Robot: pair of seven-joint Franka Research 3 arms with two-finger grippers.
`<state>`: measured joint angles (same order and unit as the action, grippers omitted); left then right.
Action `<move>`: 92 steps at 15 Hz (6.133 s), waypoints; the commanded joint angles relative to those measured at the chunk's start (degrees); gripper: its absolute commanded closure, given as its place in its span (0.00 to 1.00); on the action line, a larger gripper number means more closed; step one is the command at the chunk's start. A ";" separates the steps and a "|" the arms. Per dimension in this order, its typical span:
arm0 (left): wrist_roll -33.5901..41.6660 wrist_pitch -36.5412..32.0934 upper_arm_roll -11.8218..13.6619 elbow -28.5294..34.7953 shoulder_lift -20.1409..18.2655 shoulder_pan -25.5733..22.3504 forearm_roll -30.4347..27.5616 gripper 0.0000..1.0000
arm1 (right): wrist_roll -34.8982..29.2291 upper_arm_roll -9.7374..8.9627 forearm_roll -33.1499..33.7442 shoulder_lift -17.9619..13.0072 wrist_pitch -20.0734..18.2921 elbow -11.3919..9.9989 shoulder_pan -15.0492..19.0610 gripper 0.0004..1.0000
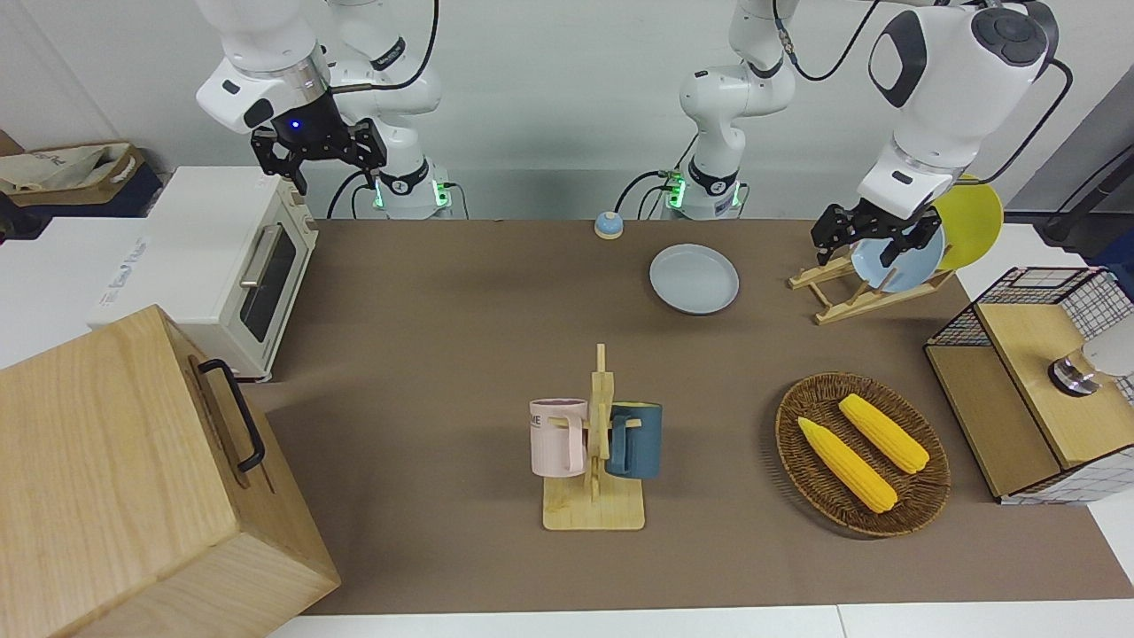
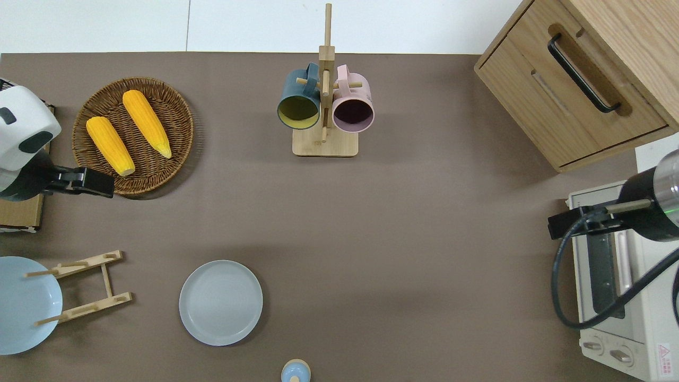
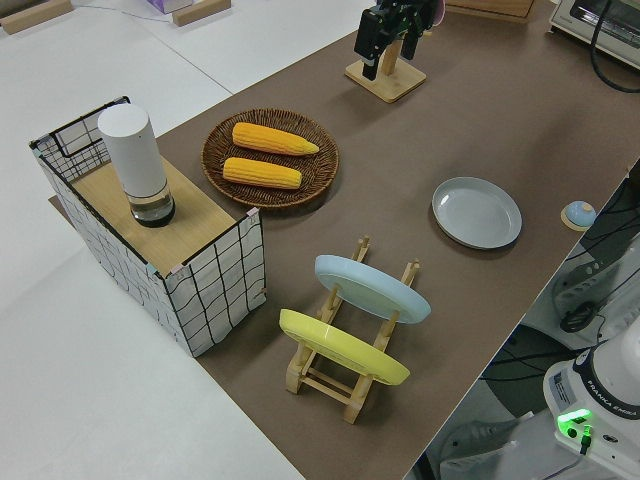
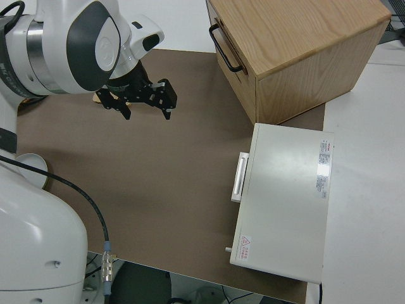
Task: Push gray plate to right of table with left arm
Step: 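Move the left gripper down toward the gray plate's near edge, then lower the left gripper against the gray plate's side nearest it, then push the gray plate with the left gripper away from the basket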
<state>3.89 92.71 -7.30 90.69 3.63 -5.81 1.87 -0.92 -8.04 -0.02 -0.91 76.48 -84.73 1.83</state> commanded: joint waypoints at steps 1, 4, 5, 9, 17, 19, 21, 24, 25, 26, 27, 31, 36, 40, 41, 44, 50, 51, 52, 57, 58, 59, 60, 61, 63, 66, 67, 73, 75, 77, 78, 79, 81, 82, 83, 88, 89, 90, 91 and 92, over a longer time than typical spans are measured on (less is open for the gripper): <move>-0.71 -2.17 -0.08 -0.60 -0.38 -0.25 0.41 0.00 | -0.75 -0.92 -0.25 -0.14 -0.89 0.53 1.07 0.02; -0.81 -3.41 -0.08 -0.51 -0.64 -0.25 0.42 0.00 | -0.66 -0.92 -0.25 -0.14 -0.89 0.53 1.15 0.02; -0.81 -3.41 -0.08 -0.25 -0.82 -0.25 0.41 0.00 | -0.66 -0.92 -0.25 -0.14 -0.89 0.53 1.07 0.02; -0.46 -3.67 0.18 2.99 -3.36 -1.74 -4.06 0.00 | -0.75 -0.92 -0.25 -0.14 -0.89 0.53 1.07 0.02; -0.02 5.28 0.01 16.87 -10.65 -2.01 -5.12 0.00 | -0.66 -0.92 -0.25 -0.14 -0.89 0.53 1.07 0.02; 0.07 8.96 0.01 22.40 -13.37 -1.66 -5.21 0.00 | -0.66 -0.92 -0.25 -0.14 -0.89 0.53 1.07 0.02; 0.07 13.18 0.01 27.94 -15.84 -1.31 -5.21 0.00 | -0.75 -0.92 -0.25 -0.14 -0.89 0.53 1.07 0.02; -0.02 20.38 -0.17 37.15 -19.44 -1.05 -5.21 0.00 | -0.66 -0.92 -0.25 -0.14 -0.89 0.53 1.15 0.02; -0.02 22.84 -0.60 39.89 -20.58 -1.04 -5.21 0.00 | -0.66 -0.92 -0.25 -0.14 -0.89 0.53 1.07 0.02; -0.02 24.70 -0.70 42.09 -21.38 -1.04 -5.30 0.00 | -0.75 -0.92 -0.25 -0.14 -0.89 0.53 1.07 0.02; -0.02 26.72 -0.70 44.38 -22.08 -0.96 -5.30 0.00 | -0.75 -0.92 -0.25 -0.14 -0.89 0.53 1.15 0.02; -0.02 32.26 -0.70 49.83 -22.53 0.79 -6.35 0.00 | -0.66 -0.92 -0.25 -0.14 -0.89 0.53 1.15 0.02; -0.02 41.66 -0.78 58.10 -22.71 2.73 -6.79 0.00 | -0.75 -0.92 -0.25 -0.14 -0.89 0.53 1.07 0.02; -0.02 43.35 -0.78 60.04 -21.74 3.09 -6.88 0.00 | -0.66 -0.92 -0.25 -0.14 -0.89 0.53 1.07 0.02; -0.02 43.52 -0.78 60.30 -21.13 3.09 -6.88 0.00 | -0.75 -0.92 -0.25 -0.14 -0.89 0.53 1.07 0.02; -0.02 46.59 -0.78 61.44 -19.02 3.79 -6.88 0.00 | -0.75 -0.92 -0.25 -0.14 -0.89 0.53 1.07 0.02; -0.02 53.44 -0.78 63.99 -15.15 3.88 -6.97 0.00 | -0.66 -0.92 -0.25 -0.14 -0.89 0.53 1.07 0.02; -0.02 54.24 -0.78 64.17 -14.36 3.88 -6.97 0.00 | -0.75 -0.92 -0.25 -0.14 -0.89 0.53 1.07 0.02; -0.02 54.68 -0.78 64.17 -13.92 3.88 -6.97 0.00 | -0.75 -0.92 -0.25 -0.14 -0.89 0.53 1.15 0.02; -0.11 54.42 -0.78 64.17 -13.83 3.88 -6.97 0.24 | -0.75 -0.92 -0.25 -0.14 -0.89 0.53 1.15 0.02; -0.19 54.42 -0.78 64.17 -13.83 3.88 -6.97 0.44 | -0.66 -0.92 -0.25 -0.14 -0.89 0.53 1.07 0.02; -0.19 54.33 -0.78 64.17 -13.83 3.79 -6.97 0.60 | -0.66 -0.92 -0.25 -0.14 -0.89 0.53 1.15 0.02; -0.19 54.25 -0.78 64.17 -13.83 3.79 -6.97 0.76 | -0.75 -0.92 -0.25 -0.14 -0.89 0.53 1.07 0.02; -0.19 54.25 -0.78 64.17 -13.83 3.70 -6.97 0.86 | -0.75 -0.92 -0.25 -0.14 -0.89 0.53 1.07 0.02; -0.28 54.16 -0.78 64.09 -13.83 3.70 -6.97 1.00 | -0.66 -0.92 -0.25 -0.14 -0.89 0.53 1.07 0.02; -0.02 54.25 -0.70 64.00 -13.65 3.70 -6.97 1.00 | -0.75 -0.92 -0.25 -0.14 -0.89 0.53 1.07 0.02; -0.11 54.25 -0.78 64.00 -13.57 3.61 -7.06 1.00 | -0.75 -0.92 -0.25 -0.14 -0.89 0.53 1.07 0.02; -0.98 54.25 -0.78 63.39 -12.34 3.79 -7.84 1.00 | -0.66 -0.92 -0.25 -0.14 -0.89 0.53 1.07 0.02; -0.99 53.98 -0.87 62.60 -11.90 3.88 -9.95 1.00 | -0.75 -0.92 -0.25 -0.14 -0.89 0.53 1.07 0.02; -1.25 53.98 -0.87 62.24 -11.28 4.66 -10.31 1.00 | -0.75 -0.92 -0.25 -0.14 -0.89 0.53 1.07 0.02; -2.55 53.90 -0.87 61.89 -11.11 5.28 -10.31 1.00 | -0.66 -0.92 -0.25 -0.14 -0.89 0.53 1.07 0.02; -4.22 53.89 -0.87 61.45 -10.93 6.15 -10.22 1.00 | -0.75 -0.92 -0.25 -0.14 -0.89 0.53 1.07 0.02; -8.17 53.72 -0.87 60.14 -10.05 8.61 -10.31 1.00 | -0.66 -0.92 -0.25 -0.14 -0.89 0.53 1.15 0.02; -9.67 53.72 -0.87 59.87 -9.79 9.49 -10.31 1.00 | -0.75 -0.92 -0.25 -0.14 -0.89 0.53 1.07 0.02; -10.38 53.72 -0.87 59.69 -9.70 10.20 -10.22 1.00 | -0.75 -0.92 -0.25 -0.14 -0.89 0.53 1.07 0.02; -14.25 53.72 -0.87 58.20 -7.77 14.15 -10.31 1.00 | -0.66 -0.92 -0.25 -0.14 -0.89 0.53 1.07 0.02; -15.30 53.72 -0.87 57.94 -7.59 15.12 -10.22 1.00 | -0.66 -0.92 -0.25 -0.14 -0.89 0.53 1.15 0.02; -16.27 53.72 -0.87 57.41 -7.07 16.35 -10.22 1.00 | -0.66 -0.92 -0.25 -0.14 -0.89 0.53 1.15 0.02; -17.84 53.72 -0.87 57.15 -6.80 17.49 -10.22 1.00 | -0.75 -0.92 -0.25 -0.14 -0.89 0.53 1.16 0.02; -19.69 53.72 -0.87 56.53 -6.27 18.98 -10.22 1.00 | -0.66 -0.92 -0.25 -0.14 -0.89 0.53 1.07 0.02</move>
<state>-11.13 145.47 -8.40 148.79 -6.64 8.39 -7.79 -0.92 -8.04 -0.02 -0.91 76.48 -84.73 1.83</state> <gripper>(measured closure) 0.987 0.013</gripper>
